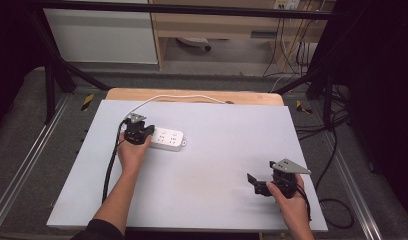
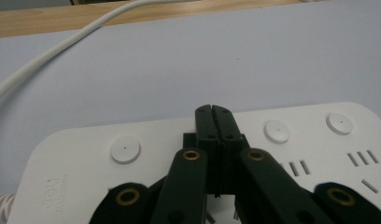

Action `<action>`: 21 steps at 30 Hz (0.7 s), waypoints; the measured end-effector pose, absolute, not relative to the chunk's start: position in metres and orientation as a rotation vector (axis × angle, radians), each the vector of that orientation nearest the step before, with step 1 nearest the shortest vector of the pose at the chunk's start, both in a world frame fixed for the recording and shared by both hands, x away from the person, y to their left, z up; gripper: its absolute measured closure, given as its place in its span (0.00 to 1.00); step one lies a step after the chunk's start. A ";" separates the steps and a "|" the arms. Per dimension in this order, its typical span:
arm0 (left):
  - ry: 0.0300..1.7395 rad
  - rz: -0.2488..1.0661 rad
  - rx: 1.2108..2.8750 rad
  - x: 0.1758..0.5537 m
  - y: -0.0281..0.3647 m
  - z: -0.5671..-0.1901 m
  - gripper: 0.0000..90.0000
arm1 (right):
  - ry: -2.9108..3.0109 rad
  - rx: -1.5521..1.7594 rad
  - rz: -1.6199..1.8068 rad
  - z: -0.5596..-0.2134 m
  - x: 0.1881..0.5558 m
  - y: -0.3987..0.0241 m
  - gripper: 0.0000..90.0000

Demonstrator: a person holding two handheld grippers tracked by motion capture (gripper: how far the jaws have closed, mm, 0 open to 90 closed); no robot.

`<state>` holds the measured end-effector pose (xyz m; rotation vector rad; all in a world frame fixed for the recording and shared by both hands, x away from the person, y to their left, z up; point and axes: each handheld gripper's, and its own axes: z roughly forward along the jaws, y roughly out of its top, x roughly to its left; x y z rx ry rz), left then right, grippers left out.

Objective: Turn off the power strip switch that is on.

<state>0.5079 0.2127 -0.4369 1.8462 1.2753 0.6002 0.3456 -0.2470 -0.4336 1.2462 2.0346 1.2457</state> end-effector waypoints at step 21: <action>1.281 0.605 1.822 0.508 0.212 -0.435 1.00 | 2.035 1.246 1.246 -0.433 0.346 -0.246 0.03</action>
